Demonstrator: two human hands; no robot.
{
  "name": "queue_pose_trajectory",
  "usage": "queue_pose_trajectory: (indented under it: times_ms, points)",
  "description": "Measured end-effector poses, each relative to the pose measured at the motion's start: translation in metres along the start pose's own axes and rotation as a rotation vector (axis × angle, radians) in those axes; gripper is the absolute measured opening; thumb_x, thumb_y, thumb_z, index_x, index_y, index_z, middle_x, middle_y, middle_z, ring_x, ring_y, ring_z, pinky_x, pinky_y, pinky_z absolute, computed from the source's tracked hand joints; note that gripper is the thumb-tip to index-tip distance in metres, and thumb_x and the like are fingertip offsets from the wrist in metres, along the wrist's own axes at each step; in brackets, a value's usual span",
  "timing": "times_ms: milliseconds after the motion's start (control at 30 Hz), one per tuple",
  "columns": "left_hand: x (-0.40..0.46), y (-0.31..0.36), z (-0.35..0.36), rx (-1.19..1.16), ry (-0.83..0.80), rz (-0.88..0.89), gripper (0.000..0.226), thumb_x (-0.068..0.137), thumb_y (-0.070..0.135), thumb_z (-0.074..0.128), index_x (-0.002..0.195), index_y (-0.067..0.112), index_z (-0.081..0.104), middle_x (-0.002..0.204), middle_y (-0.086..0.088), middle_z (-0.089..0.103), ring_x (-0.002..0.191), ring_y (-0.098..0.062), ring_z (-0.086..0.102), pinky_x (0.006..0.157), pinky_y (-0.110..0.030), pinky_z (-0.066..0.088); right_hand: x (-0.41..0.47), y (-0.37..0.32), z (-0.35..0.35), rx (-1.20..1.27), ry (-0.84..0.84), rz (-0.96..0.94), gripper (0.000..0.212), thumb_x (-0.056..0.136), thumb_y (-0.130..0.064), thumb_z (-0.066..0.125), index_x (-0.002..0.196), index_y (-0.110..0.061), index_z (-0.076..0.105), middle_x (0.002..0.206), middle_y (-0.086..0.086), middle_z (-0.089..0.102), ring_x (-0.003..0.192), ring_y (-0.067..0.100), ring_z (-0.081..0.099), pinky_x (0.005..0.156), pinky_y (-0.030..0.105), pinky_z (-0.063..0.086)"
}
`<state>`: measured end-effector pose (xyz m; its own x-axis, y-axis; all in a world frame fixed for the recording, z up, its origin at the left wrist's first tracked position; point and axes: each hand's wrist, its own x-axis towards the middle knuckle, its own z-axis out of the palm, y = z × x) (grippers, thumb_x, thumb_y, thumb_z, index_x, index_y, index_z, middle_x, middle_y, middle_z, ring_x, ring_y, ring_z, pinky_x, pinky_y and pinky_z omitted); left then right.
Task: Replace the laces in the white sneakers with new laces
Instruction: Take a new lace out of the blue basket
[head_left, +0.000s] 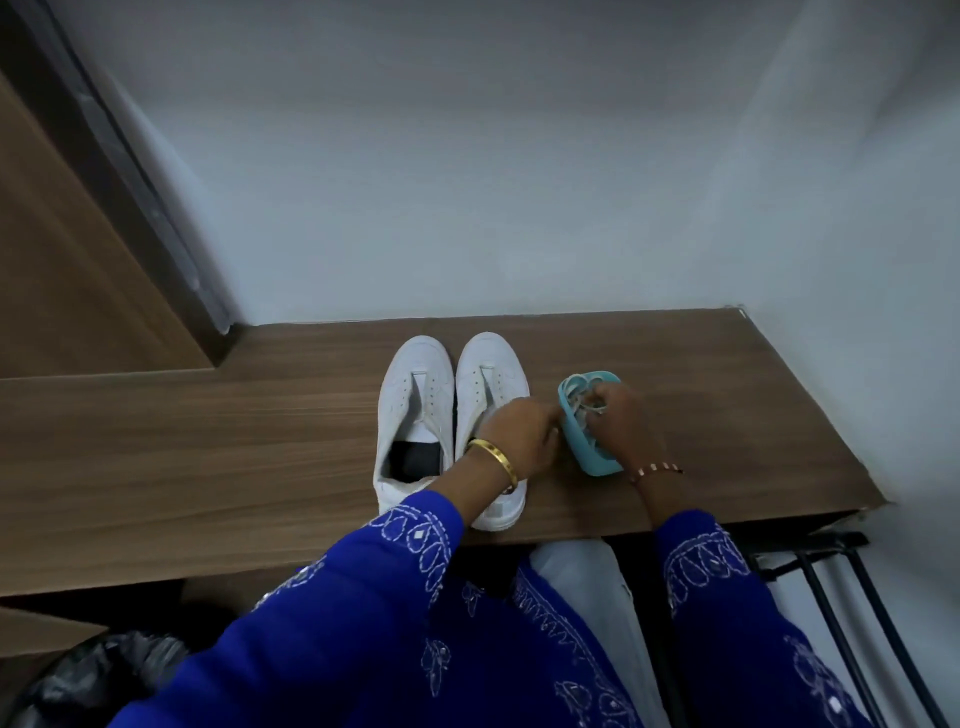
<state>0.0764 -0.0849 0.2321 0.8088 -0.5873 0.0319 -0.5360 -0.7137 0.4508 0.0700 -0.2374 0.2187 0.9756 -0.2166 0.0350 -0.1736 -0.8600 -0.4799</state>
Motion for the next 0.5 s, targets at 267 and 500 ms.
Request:
queue_pose_trajectory:
  times_ms: [267,500]
  points:
    - [0.034,0.023,0.032,0.342,-0.292,-0.025,0.052,0.098,0.023,0.037,0.144,0.006,0.023,0.152,-0.013,0.024,0.141,-0.028,0.019,0.116,-0.042,0.003,0.02,0.035,0.011,-0.124,-0.169,-0.037,0.035,0.085,-0.017,0.062,0.118,-0.005,0.058,0.117,0.014,0.062,0.106,0.027,0.059,0.085,0.03,0.045]
    - [0.034,0.021,0.03,0.309,-0.264,0.011,0.05,0.095,0.024,0.04,0.141,0.006,0.03,0.148,-0.013,0.031,0.136,-0.028,0.028,0.115,-0.043,0.006,0.02,0.036,0.005,-0.193,-0.141,-0.02,0.022,0.091,-0.011,0.05,0.104,-0.001,0.064,0.103,0.018,0.066,0.094,0.029,0.06,0.071,0.029,0.041]
